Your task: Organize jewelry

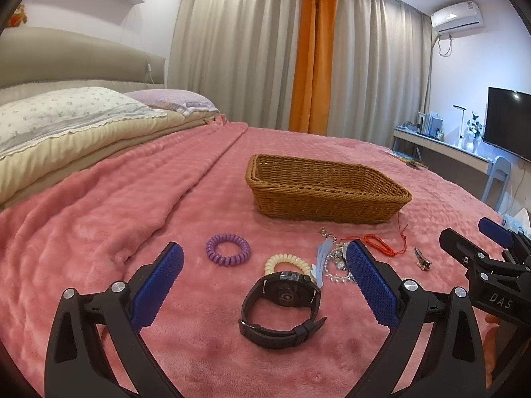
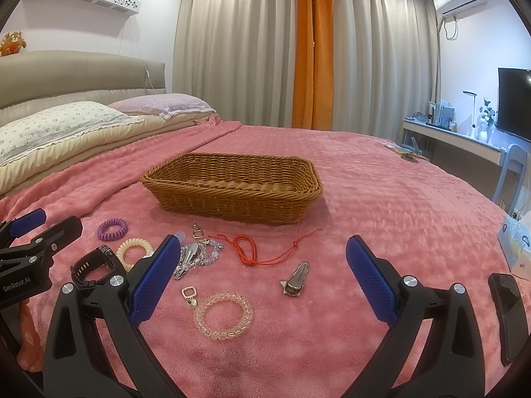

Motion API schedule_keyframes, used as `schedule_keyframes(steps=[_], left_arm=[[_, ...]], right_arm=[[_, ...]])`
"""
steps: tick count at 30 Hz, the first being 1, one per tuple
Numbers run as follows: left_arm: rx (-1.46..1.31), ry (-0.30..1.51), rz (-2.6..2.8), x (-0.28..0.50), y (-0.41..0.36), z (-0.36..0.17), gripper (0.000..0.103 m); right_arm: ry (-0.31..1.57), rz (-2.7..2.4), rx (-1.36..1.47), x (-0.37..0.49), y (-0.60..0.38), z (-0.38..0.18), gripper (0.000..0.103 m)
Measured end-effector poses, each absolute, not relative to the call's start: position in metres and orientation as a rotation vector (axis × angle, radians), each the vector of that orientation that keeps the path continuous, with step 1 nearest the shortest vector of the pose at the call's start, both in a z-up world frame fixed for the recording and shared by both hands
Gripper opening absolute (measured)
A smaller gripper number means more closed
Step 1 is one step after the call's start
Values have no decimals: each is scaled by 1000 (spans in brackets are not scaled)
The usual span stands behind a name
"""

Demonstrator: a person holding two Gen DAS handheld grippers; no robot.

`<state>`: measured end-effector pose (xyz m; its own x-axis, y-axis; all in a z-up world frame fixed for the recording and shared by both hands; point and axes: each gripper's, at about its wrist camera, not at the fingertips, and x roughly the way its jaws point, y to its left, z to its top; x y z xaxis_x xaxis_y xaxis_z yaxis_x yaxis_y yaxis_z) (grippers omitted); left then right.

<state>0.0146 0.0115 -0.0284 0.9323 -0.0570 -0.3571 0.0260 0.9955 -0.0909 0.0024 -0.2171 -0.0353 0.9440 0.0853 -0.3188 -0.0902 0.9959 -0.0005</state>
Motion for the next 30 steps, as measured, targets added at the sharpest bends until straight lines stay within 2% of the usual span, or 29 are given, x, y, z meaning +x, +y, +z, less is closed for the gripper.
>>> schedule_keyframes(steps=[12, 18, 22, 24, 26, 30], left_arm=[[-125, 373, -66, 12, 18, -29, 95], [-300, 495, -183, 14, 62, -19, 95], [-270, 554, -173, 6, 70, -18, 94], [-260, 582, -191, 4, 71, -19, 92], [-250, 627, -213, 5, 67, -19, 83], [-256, 682, -237, 11, 64, -22, 78]], right_arm=[[307, 83, -9, -1, -218, -34, 95], [372, 91, 18, 1, -230, -31, 95], [416, 93, 6, -3, -232, -31, 91], [448, 109, 2, -9, -234, -33, 90], [475, 100, -14, -14, -238, -35, 89], [546, 166, 22, -23, -253, -41, 87]])
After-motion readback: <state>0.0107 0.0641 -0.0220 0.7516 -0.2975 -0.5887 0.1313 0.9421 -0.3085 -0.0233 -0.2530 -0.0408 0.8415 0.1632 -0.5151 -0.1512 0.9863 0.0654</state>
